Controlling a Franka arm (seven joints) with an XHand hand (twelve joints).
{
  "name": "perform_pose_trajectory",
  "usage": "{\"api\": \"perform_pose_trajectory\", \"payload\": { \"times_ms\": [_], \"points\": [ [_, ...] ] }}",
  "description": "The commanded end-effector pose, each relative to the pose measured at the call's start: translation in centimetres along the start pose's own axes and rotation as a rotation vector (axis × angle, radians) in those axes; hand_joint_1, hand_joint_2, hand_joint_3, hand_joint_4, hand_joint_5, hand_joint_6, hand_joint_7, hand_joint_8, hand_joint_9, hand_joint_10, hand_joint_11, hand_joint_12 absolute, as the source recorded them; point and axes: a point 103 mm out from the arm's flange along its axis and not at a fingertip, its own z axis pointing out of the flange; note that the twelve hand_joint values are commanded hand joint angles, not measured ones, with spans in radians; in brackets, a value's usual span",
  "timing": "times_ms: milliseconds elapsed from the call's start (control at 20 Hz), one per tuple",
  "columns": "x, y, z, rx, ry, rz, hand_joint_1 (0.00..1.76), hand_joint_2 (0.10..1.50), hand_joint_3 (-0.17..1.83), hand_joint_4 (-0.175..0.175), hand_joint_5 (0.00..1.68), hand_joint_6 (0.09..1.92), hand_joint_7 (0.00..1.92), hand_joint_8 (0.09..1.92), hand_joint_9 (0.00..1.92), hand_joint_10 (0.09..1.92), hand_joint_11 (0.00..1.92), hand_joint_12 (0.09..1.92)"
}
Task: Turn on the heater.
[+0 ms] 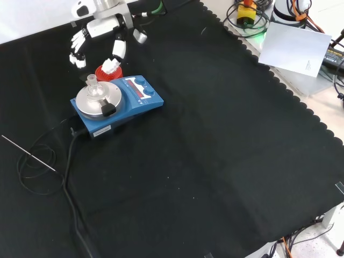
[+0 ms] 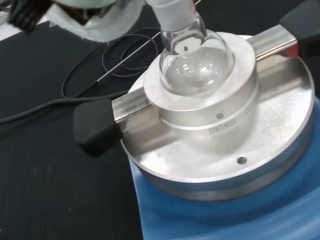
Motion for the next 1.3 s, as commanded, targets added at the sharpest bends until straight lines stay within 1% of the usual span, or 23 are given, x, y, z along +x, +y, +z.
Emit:
{"api": "perform_pose_trajectory", "payload": {
  "times_ms": [50,150,200,300,450,500,550,600,700,750,900,1000,1100,1300],
  "points": [
    [-0.2,-1.2,-0.8,-0.021,-0.006,0.006,0.78,0.64,0.59,-0.041,0.39,0.53,0.40,0.75,0.57,0.75,0.23,1.37],
    [-0.6,-2.2,-1.1,-0.038,0.008,0.007,0.78,0.64,0.59,-0.041,0.39,0.52,0.40,0.75,0.57,0.75,0.23,1.37],
    [-0.7,-2.4,-1.2,-0.026,-0.002,0.009,0.78,0.64,0.59,-0.041,0.39,0.52,0.40,0.75,0.57,0.75,0.22,1.37],
    [-1.0,-3.1,-1.5,-0.022,-0.006,0.010,0.77,0.64,0.59,-0.041,0.39,0.51,0.40,0.75,0.57,0.75,0.22,1.38],
    [-1.1,-3.7,-1.6,-0.028,-0.002,0.004,0.78,0.65,0.58,-0.040,0.39,0.50,0.39,0.75,0.57,0.75,0.22,1.38],
    [-1.2,-4.2,-1.7,-0.042,0.003,-0.002,0.78,0.65,0.58,-0.040,0.38,0.50,0.39,0.75,0.57,0.75,0.22,1.38],
    [-1.4,-5.4,-1.7,-0.057,0.009,-0.005,0.78,0.65,0.58,-0.040,0.38,0.50,0.40,0.75,0.57,0.75,0.22,1.38],
    [-1.8,-7.2,-2.0,-0.058,0.012,-0.001,0.78,0.65,0.58,-0.039,0.38,0.50,0.40,0.75,0.57,0.75,0.22,1.38],
    [-2.6,-10.0,-2.4,-0.020,-0.007,0.009,0.81,0.65,0.59,-0.038,0.37,0.48,0.42,0.75,0.58,0.75,0.23,1.38],
    [-2.9,-10.7,-2.5,0.001,-0.019,0.016,0.83,0.65,0.59,-0.038,0.37,0.47,0.44,0.75,0.59,0.74,0.23,1.38],
    [-3.6,-11.9,-2.4,0.115,-0.056,0.039,0.92,0.65,0.66,-0.035,0.38,0.43,0.55,0.72,0.66,0.71,0.26,1.38],
    [-4.0,-12.8,-1.9,0.166,-0.076,0.048,0.96,0.64,0.70,-0.033,0.37,0.41,0.63,0.72,0.75,0.68,0.30,1.37],
    [-4.2,-13.6,-1.2,0.206,-0.090,0.055,0.98,0.64,0.73,-0.033,0.35,0.38,0.69,0.72,0.83,0.65,0.36,1.36],
    [-4.3,-15.2,0.0,0.254,-0.102,0.063,1.01,0.64,0.76,-0.034,0.34,0.32,0.85,0.74,1.00,0.62,0.48,1.33]
  ]
}}
